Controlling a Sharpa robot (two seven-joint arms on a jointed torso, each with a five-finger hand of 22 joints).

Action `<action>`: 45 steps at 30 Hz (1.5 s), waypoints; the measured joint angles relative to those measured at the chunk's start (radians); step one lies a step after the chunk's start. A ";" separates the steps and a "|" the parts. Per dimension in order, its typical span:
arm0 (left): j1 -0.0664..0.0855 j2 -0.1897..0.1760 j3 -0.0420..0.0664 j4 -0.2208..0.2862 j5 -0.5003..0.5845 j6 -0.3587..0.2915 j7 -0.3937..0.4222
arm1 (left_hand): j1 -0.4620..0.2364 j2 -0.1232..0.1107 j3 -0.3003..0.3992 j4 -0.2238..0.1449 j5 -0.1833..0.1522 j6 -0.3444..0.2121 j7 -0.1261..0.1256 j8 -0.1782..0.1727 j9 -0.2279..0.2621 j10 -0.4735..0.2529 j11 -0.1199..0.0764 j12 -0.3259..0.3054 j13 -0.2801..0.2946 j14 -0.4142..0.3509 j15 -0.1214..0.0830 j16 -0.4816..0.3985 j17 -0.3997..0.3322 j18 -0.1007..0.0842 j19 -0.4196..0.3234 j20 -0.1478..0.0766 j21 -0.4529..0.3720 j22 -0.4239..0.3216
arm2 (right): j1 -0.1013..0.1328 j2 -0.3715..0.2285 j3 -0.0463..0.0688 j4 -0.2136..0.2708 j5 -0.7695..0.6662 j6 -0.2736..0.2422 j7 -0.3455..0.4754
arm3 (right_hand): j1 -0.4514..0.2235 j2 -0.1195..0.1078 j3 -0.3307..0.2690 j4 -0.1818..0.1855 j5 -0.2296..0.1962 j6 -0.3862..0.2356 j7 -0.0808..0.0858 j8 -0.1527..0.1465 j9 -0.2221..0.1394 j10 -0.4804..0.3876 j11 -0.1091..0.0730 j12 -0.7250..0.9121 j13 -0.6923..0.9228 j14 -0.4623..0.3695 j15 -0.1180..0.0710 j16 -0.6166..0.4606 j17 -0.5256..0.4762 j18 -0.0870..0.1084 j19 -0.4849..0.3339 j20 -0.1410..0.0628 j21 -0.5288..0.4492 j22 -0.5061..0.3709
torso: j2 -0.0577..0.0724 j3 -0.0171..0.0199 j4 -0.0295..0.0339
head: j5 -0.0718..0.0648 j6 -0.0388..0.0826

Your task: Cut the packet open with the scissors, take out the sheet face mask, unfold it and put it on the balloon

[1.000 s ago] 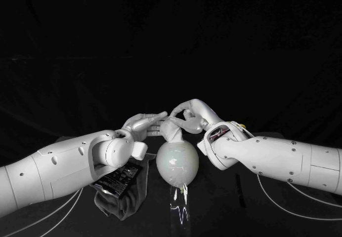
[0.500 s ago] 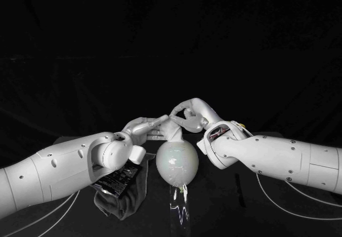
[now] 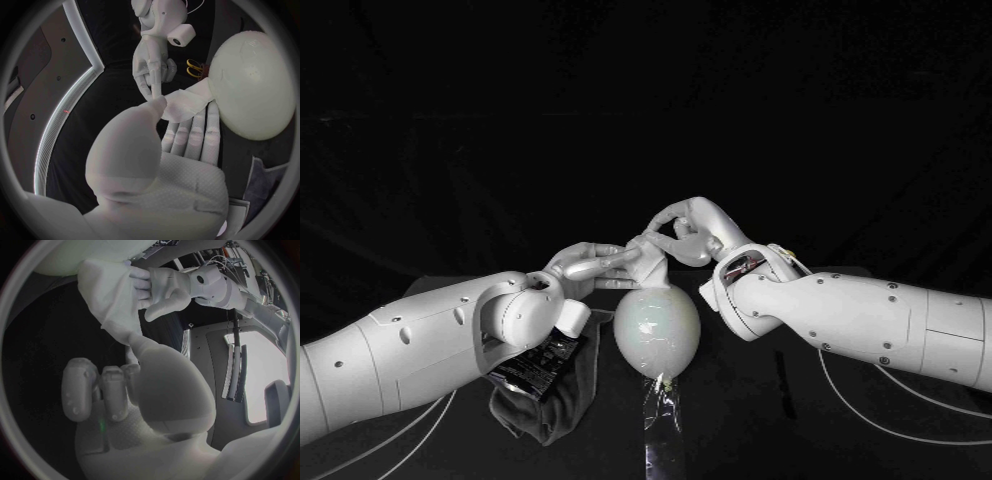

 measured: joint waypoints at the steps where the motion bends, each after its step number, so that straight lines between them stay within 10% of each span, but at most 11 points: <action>1: 0.000 0.000 0.000 0.000 -0.002 0.001 -0.001 | 0.013 0.004 0.011 -0.011 0.000 0.004 0.000 -0.004 0.000 -0.002 0.002 0.000 0.000 0.000 0.000 0.000 -0.001 0.000 0.000 0.000 0.000 0.000 | 0.000 0.000 0.000 0.000 0.001 -0.001 0.000 | -0.001 -0.001 0.001 0.000 0.000 0.000 0.000 0.000 0.000 0.000 0.000 -0.001 0.000 0.000 0.000 0.000 0.000 0.000 0.000 0.000 0.001 0.000 | 0.000 0.0000 0.0000 | 0.000 0.000; 13: -0.001 -0.010 0.000 -0.002 -0.035 0.000 -0.010 | 0.062 -0.001 0.167 -0.092 0.000 0.028 0.009 -0.019 -0.004 -0.002 0.002 0.000 -0.001 -0.003 0.004 0.000 -0.008 0.001 0.000 0.000 0.012 0.004 | 0.000 -0.002 0.000 0.000 0.013 -0.010 0.001 | -0.002 -0.002 0.002 -0.002 -0.002 0.002 -0.003 -0.001 0.003 0.000 0.000 0.004 0.001 0.000 0.000 -0.001 0.001 0.000 0.000 0.000 0.001 -0.001 | 0.000 0.0000 -0.0006 | 0.001 -0.001; 45: -0.002 -0.013 0.000 -0.003 -0.032 0.012 0.003 | -0.027 0.021 0.177 -0.075 0.000 0.073 0.005 0.000 0.013 0.024 -0.017 0.005 -0.001 -0.003 0.004 0.000 -0.011 0.001 -0.014 0.000 0.016 0.001 | 0.000 -0.002 0.001 -0.009 0.020 -0.010 -0.002 | -0.007 -0.007 0.006 -0.006 -0.004 -0.003 -0.003 0.004 0.004 -0.002 0.002 0.003 0.001 0.000 0.001 -0.001 0.000 0.000 -0.001 0.001 0.007 0.000 | 0.000 0.0000 -0.0011 | 0.002 -0.005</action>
